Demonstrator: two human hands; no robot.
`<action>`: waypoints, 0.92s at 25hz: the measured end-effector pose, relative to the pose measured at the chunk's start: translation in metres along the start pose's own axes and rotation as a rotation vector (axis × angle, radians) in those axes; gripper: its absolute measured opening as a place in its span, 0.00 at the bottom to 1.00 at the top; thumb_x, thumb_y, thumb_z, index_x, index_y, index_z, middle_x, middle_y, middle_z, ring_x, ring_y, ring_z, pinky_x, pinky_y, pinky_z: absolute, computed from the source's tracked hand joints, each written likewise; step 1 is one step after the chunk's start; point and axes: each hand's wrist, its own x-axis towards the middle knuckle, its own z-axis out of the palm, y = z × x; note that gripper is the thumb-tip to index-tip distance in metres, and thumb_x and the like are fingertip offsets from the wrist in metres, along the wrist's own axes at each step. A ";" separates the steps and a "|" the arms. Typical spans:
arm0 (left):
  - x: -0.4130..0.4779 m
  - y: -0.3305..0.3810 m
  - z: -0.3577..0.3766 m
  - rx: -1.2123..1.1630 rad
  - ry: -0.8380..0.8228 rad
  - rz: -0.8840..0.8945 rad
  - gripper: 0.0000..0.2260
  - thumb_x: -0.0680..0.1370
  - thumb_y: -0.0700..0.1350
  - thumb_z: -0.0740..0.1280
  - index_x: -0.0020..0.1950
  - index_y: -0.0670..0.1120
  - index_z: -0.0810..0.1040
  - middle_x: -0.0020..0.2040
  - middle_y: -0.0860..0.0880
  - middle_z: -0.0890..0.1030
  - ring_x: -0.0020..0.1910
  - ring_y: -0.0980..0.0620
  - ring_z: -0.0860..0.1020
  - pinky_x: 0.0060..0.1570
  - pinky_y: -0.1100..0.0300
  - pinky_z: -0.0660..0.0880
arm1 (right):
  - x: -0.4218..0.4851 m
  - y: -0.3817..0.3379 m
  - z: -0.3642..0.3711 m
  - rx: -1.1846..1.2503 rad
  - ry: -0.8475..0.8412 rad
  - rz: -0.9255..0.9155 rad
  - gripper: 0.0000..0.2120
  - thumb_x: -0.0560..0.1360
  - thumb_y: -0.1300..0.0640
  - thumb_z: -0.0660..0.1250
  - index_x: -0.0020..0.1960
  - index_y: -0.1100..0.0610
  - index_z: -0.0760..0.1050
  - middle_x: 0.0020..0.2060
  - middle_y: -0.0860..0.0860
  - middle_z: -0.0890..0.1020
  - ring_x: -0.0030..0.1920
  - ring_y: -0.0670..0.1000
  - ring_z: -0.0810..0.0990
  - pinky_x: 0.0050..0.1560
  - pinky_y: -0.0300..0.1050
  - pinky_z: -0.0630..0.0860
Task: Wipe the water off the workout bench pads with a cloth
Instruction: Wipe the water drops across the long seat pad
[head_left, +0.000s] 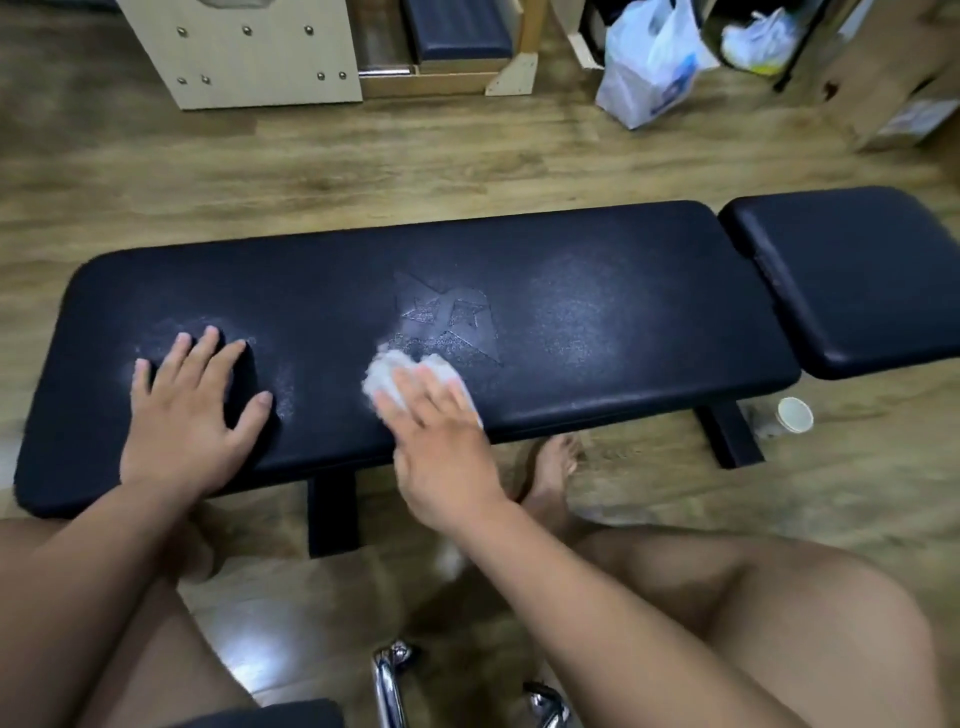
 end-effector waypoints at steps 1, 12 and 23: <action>0.000 0.000 0.000 0.002 -0.003 0.005 0.32 0.75 0.63 0.51 0.74 0.46 0.67 0.77 0.42 0.64 0.77 0.41 0.58 0.73 0.38 0.52 | 0.002 0.003 -0.003 -0.005 -0.046 -0.108 0.31 0.70 0.57 0.52 0.74 0.52 0.65 0.75 0.54 0.64 0.75 0.58 0.60 0.76 0.56 0.52; -0.003 -0.003 0.003 -0.021 0.036 0.010 0.32 0.76 0.63 0.50 0.75 0.47 0.66 0.77 0.44 0.63 0.78 0.44 0.56 0.75 0.41 0.48 | -0.047 0.266 -0.109 -0.024 0.233 1.089 0.22 0.67 0.61 0.48 0.57 0.58 0.72 0.62 0.63 0.73 0.57 0.69 0.72 0.59 0.58 0.70; -0.035 -0.044 -0.042 -0.612 0.345 -0.212 0.20 0.79 0.49 0.58 0.68 0.42 0.73 0.73 0.43 0.71 0.72 0.44 0.68 0.73 0.42 0.60 | 0.088 -0.133 0.032 0.143 0.002 0.143 0.29 0.75 0.54 0.56 0.76 0.51 0.61 0.78 0.49 0.57 0.77 0.54 0.53 0.76 0.53 0.51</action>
